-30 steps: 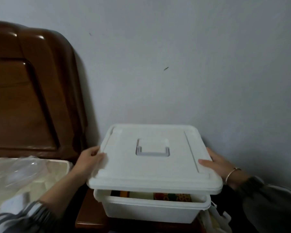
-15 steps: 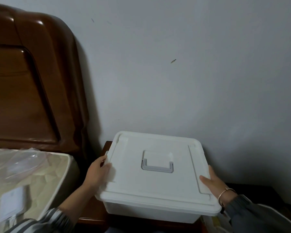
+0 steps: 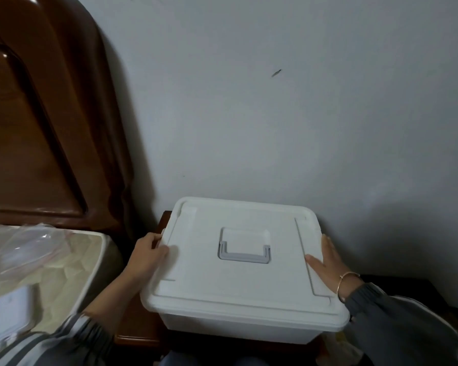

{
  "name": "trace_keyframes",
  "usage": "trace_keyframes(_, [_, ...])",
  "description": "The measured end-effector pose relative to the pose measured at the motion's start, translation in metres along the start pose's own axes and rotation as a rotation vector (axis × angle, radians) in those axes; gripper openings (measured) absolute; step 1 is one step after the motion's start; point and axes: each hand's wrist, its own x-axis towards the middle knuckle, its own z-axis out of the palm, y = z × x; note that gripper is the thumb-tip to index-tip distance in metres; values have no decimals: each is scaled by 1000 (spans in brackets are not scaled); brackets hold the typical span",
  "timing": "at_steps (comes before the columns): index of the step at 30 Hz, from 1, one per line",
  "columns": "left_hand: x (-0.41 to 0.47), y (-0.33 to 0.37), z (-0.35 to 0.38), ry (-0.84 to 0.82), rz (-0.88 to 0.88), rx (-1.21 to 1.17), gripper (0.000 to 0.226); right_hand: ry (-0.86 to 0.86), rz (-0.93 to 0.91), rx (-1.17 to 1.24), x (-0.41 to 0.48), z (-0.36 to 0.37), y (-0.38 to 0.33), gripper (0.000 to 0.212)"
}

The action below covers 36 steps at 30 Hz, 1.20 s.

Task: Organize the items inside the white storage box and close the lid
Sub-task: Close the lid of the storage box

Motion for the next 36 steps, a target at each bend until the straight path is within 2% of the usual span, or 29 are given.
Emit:
trace_keyframes(2, [10,-2,5,-37,110,130,31,16,-16,-3,2,2,1,77])
trace_keyframes(4, [15,-5,8,-82,185,156,38,41,-44,32,4,5,5,76])
trace_keyframes(5, [15,-6,7,-123,185,110,41,55,-46,75,5,6,6,75])
trace_keyframes(8, [15,-14,5,-337,80,-337,63,130,-29,245,8,5,9,71])
trace_keyframes(9, [15,-17,6,-314,23,-390,71,149,-6,302,8,5,8,71])
trace_keyframes(11, [16,-19,8,-120,-161,-320,85,158,147,467,8,5,11,80])
trace_keyframes(13, [16,-19,9,9,-347,-246,87,119,360,674,6,3,13,81])
trace_keyframes(14, [14,-18,8,31,-397,-241,81,83,407,713,3,2,12,73])
trace_keyframes(15, [11,-14,8,54,-406,-218,70,58,415,703,0,0,11,63])
trace_keyframes(17, [4,-3,6,155,-308,8,52,61,403,604,-2,-3,11,52])
trace_keyframes(20, [-8,14,9,363,-58,517,40,115,388,366,-3,-7,9,67])
trace_keyframes(22, [-11,21,15,351,36,658,40,197,347,177,-4,-7,4,73])
trace_keyframes(24, [-13,24,20,292,4,657,51,262,272,69,-5,-4,-2,66])
trace_keyframes(27, [-10,25,21,274,-68,632,62,294,232,28,-6,-1,-6,59])
trace_keyframes(33, [2,20,21,221,-23,545,60,305,225,85,-5,-1,-4,59])
trace_keyframes(36, [1,21,22,272,33,584,56,302,221,124,-5,-1,-3,60])
